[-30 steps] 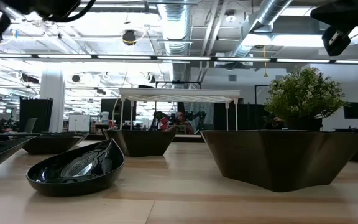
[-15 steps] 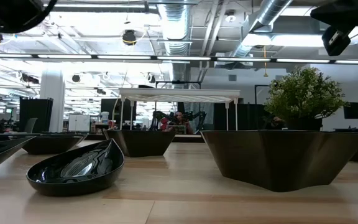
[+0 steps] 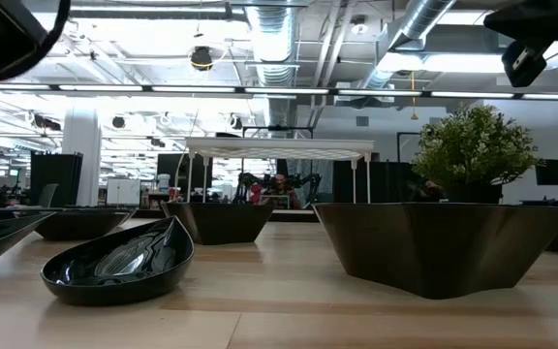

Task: Pick & Place Mini shaped plates
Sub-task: Stack the left black drop shaped plate on top of the black drop shaped plates on the shelf

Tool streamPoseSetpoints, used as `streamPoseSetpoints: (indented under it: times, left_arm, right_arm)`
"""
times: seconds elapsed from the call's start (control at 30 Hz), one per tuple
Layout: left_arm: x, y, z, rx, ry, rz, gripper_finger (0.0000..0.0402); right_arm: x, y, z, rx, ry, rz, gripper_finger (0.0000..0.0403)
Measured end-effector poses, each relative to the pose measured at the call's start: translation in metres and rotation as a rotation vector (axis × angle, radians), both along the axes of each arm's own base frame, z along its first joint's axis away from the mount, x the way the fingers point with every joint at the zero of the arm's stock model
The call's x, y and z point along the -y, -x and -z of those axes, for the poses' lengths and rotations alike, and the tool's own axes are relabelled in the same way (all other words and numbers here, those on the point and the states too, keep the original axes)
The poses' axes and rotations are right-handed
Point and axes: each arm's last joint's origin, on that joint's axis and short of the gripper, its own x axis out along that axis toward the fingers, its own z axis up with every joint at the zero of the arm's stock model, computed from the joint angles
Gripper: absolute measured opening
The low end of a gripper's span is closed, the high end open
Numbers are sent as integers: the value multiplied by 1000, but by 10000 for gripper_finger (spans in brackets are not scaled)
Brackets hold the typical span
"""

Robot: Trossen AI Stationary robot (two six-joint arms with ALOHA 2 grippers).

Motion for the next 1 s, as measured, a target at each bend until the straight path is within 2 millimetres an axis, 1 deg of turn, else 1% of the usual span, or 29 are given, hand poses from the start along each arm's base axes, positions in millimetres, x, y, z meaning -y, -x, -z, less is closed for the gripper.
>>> streamPoseSetpoints:
  times: [0.37,0.7,1.0]
  left_arm:
    - [-6,-9,26,-42,-100,-50,76]
    - [-6,-9,24,-20,-118,-47,76]
    - [-11,-10,26,-13,-143,-64,76]
  right_arm:
    - [0,0,0,0,0,0,0]
    - [0,0,0,0,0,0,0]
    - [0,0,0,0,1,0,0]
